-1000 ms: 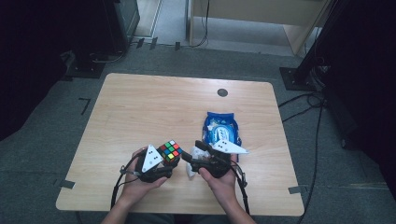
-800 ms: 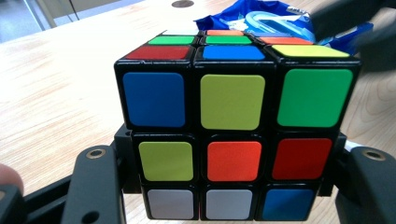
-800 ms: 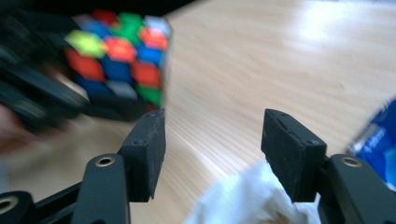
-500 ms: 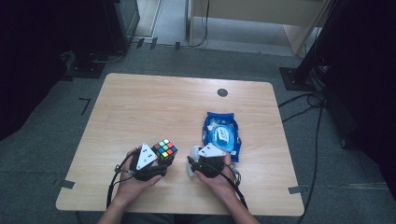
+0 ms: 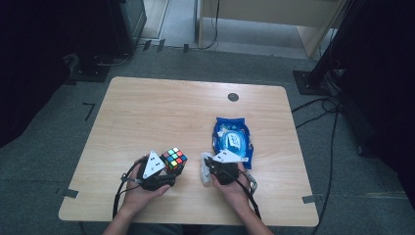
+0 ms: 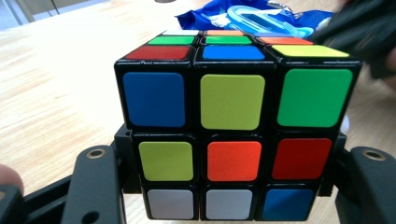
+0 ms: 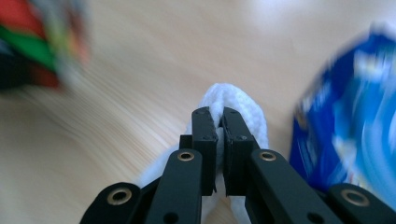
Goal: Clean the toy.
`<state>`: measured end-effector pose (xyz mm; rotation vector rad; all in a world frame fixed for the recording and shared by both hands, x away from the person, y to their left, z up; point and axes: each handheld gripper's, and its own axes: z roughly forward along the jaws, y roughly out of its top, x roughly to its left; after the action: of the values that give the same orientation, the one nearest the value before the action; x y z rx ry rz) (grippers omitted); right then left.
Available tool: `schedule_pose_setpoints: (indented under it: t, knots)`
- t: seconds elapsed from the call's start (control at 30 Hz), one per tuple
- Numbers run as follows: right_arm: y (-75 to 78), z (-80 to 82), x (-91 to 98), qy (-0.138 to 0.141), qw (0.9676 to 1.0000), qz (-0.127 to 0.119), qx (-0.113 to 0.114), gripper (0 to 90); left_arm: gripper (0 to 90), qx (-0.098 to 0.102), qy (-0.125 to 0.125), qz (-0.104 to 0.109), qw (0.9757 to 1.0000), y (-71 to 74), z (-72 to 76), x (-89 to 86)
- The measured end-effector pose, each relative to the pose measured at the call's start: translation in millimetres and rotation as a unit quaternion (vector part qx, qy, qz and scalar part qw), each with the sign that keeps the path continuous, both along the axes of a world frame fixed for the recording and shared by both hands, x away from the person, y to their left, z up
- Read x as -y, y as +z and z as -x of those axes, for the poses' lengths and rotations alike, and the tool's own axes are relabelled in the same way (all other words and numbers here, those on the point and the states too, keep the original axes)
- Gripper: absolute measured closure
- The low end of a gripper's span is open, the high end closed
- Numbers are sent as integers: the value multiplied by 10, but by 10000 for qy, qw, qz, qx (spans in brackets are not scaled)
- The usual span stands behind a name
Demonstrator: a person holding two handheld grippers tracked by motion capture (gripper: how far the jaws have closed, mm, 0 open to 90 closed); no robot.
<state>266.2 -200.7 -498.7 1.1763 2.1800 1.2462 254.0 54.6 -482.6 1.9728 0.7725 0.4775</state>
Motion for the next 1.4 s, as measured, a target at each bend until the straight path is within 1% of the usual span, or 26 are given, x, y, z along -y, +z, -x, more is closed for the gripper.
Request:
schedule_pose_setpoints:
  t: [0.03, 0.07, 0.1, 0.13, 0.17, 0.23, 0.27, 0.33, 0.4, 0.47, 0.63, 0.77, 0.83, 0.9, 0.93, 1.03, 1.07, 1.17, 1.23, 1.3, 1.33, 1.4]
  knots:
    - [44, 19, 3, 54, 9999, -98, 81, 871, 339, -13, -38, -14, 10000, -5, 3, 15]
    - [196, 90, 1, 215, 9984, -381, 352, 872, 340, -9, -68, -33, 10000, -9, 8, 28]
    - [304, 145, -9, 348, 9965, -558, 518, 872, 340, -16, -95, -53, 9999, -11, 14, 43]
    - [409, 199, -23, 461, 9939, -697, 724, 872, 340, -14, -105, -46, 9999, -13, 17, 56]
    - [484, 238, -34, 557, 9917, -787, 845, 873, 340, -24, -127, -25, 9999, -15, 25, 72]
    - [646, 330, -75, 813, 9855, -1062, 1040, 872, 340, -22, -212, -79, 9997, -10, 51, 114]
    - [719, 381, -118, 988, 9817, -1183, 1119, 871, 340, -12, -240, -88, 9997, -10, 58, 131]
    - [748, 425, -178, 1075, 9811, -1159, 1115, 871, 340, 3, -293, -96, 9995, -9, 79, 171]
    - [731, 457, -261, 1200, 9804, -1064, 1145, 869, 340, 0, -355, -84, 9993, -6, 104, 213]
    - [700, 467, -311, 1242, 9809, -951, 1158, 869, 340, 25, -444, -108, 9990, -2, 122, 242]
    - [667, 464, -376, 1328, 9800, -963, 1125, 867, 340, 93, -568, -173, 9982, -3, 159, 296]
    - [630, 441, -417, 1300, 9813, -921, 1084, 867, 340, 159, -659, -206, 9975, 5, 193, 331]
    - [606, 434, -431, 1289, 9818, -893, 1072, 866, 340, 232, -636, -238, 9974, 10, 209, 338]
    - [601, 431, -431, 1263, 9819, -893, 1096, 867, 341, 268, -652, -224, 9973, 16, 212, 331]
    - [603, 429, -426, 1206, 9827, -859, 1111, 867, 341, 274, -647, -210, 9973, 19, 215, 330]
    - [601, 412, -401, 1121, 9835, -870, 1125, 867, 341, 366, -643, -195, 9971, 33, 226, 325]
    - [597, 402, -391, 1067, 9839, -848, 1158, 867, 341, 365, -637, -181, 9971, 37, 229, 322]
    - [579, 369, -343, 921, 9854, -836, 1161, 867, 341, 359, -625, -138, 9973, 54, 223, 298]
    - [549, 323, -285, 746, 9874, -809, 1140, 867, 341, 360, -601, -115, 9975, 61, 215, 279]
    - [510, 280, -224, 577, 9892, -676, 1167, 868, 342, 371, -562, -88, 9977, 69, 207, 258]
    - [487, 255, -192, 491, 9905, -629, 1122, 868, 342, 378, -550, -33, 9978, 80, 202, 239]
    - [413, 191, -122, 292, 9939, -477, 954, 868, 342, 376, -499, 38, 9980, 103, 182, 199]
